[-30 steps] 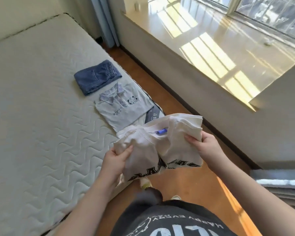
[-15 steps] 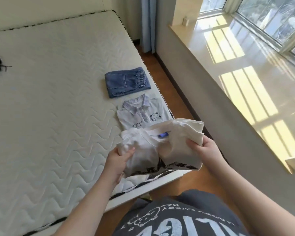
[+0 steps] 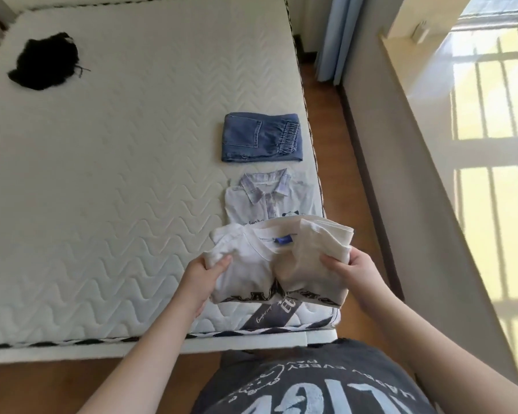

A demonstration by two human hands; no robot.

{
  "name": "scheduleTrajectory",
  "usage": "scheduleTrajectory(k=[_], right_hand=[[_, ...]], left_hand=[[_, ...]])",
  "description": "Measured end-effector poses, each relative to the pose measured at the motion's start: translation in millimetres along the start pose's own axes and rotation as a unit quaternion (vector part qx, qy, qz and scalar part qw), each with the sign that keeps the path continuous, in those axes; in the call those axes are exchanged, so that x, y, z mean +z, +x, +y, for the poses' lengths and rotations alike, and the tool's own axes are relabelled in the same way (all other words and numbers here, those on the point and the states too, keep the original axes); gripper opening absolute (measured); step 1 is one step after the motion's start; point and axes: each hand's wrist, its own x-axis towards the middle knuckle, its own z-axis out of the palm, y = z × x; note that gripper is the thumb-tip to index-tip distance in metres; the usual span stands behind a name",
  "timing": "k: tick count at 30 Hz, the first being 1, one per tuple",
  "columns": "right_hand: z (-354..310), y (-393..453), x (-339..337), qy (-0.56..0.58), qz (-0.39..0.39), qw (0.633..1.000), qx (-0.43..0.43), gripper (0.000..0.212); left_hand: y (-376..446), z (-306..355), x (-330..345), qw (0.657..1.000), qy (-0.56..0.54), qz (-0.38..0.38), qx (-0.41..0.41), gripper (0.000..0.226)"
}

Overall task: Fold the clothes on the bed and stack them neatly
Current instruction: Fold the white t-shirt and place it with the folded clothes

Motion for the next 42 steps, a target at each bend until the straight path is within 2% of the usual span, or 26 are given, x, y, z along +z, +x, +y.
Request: scheduleTrajectory(k=[4, 7, 14, 20, 24, 26, 30, 36, 42], right_hand=[[-3, 38, -32, -0.012, -0.061, 0.998, 0.023, 0.016], [-6, 64, -47, -0.024, -0.088, 0.995, 0.044, 0.018], [-3, 125, -32, -0.039, -0.113, 0.990, 0.072, 0.020], [3, 173, -6, -0.072, -0.096, 0.991, 0.062, 0.021], [8, 210, 8, -0.080, -0.059, 0.994, 0.051, 0.022], [6, 226, 14, -0.085, -0.044, 0.994, 0.048, 0.024], [14, 271, 22, -0.115, -0.040, 0.992, 0.040, 0.015], [22, 335, 24, -0.116, -0.024, 0.993, 0.015, 0.012], [35, 386, 21, -0.104, 0.008, 0.994, 0.013, 0.014]], left_hand=[[5, 9, 24, 1.000, -0.002, 0.015, 0.001, 0.015], [11, 13, 34, 1.000, -0.007, 0.018, -0.003, 0.026], [49, 16, 34, 0.999, -0.019, 0.023, -0.019, 0.027], [110, 20, 25, 0.999, 0.036, -0.009, -0.016, 0.020], [160, 23, 25, 0.998, 0.051, -0.027, 0.007, 0.036], [179, 26, 24, 0.999, 0.049, -0.018, 0.009, 0.037], [230, 22, 25, 0.998, 0.068, -0.007, 0.019, 0.038], [308, 13, 29, 0.990, 0.135, -0.009, 0.042, 0.028], [368, -2, 24, 0.993, 0.112, -0.029, 0.040, 0.037]])
